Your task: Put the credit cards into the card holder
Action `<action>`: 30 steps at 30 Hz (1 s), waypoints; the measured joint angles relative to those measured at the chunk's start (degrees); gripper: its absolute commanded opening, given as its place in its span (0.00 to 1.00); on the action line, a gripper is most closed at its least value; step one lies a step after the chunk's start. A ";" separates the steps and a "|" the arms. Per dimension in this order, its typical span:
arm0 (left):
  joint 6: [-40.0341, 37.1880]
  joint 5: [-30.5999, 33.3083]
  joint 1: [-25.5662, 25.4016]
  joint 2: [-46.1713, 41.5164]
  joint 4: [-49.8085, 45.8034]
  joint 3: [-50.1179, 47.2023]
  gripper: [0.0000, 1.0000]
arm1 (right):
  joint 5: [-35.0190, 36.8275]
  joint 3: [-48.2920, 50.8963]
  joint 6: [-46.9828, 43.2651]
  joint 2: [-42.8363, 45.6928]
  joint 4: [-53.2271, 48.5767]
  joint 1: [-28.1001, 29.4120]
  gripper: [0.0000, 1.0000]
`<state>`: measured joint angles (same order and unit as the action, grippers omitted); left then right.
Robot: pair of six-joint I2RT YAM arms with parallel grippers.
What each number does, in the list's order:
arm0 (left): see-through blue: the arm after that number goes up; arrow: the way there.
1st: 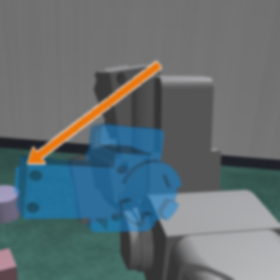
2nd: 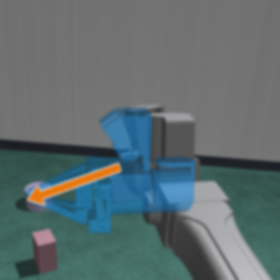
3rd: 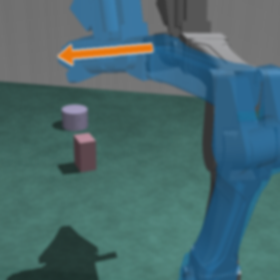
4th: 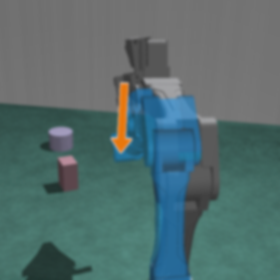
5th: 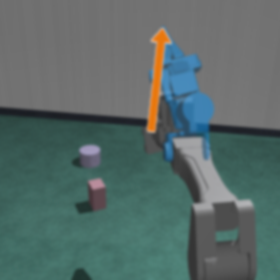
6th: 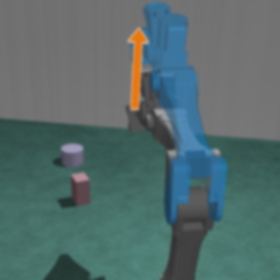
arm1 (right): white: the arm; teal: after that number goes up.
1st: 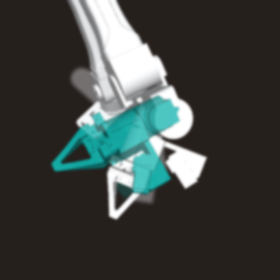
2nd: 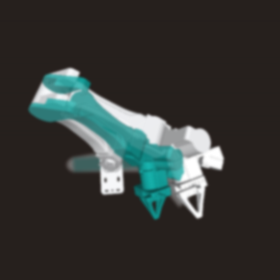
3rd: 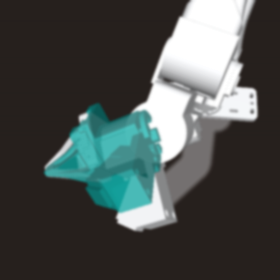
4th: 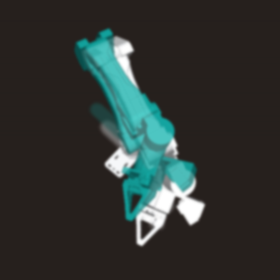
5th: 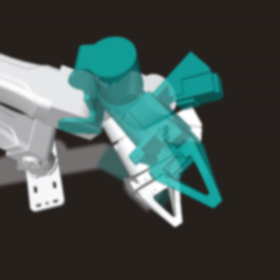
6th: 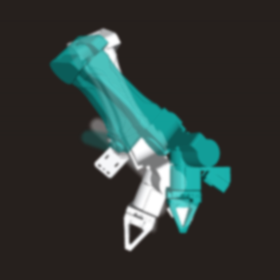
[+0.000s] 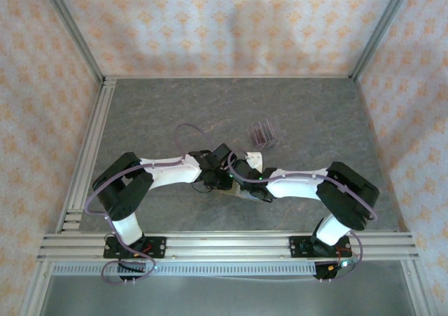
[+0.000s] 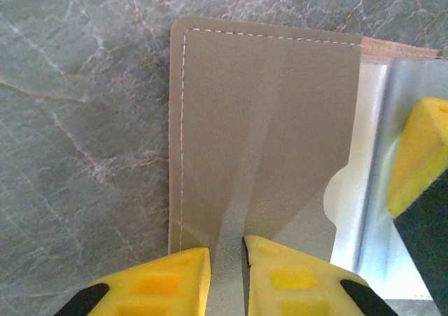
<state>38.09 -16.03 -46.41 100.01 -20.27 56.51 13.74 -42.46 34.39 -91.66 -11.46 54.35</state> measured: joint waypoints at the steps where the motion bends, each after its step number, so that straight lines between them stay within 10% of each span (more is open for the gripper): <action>1: 0.00 0.00 0.02 0.00 -0.02 0.00 0.21 | -0.42 0.04 0.09 0.00 0.55 0.00 0.15; 7: 0.04 -0.02 0.00 0.00 0.04 0.00 0.21 | -1.60 0.11 -0.07 0.50 0.63 -0.02 0.00; 30: 5.81 -0.26 0.28 -1.77 6.93 -4.37 0.21 | -7.19 -4.48 -2.56 0.26 -7.63 -0.76 0.10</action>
<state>43.90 -16.29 -46.13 98.24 -13.34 52.14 6.55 -46.94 31.83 -91.39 -19.09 53.58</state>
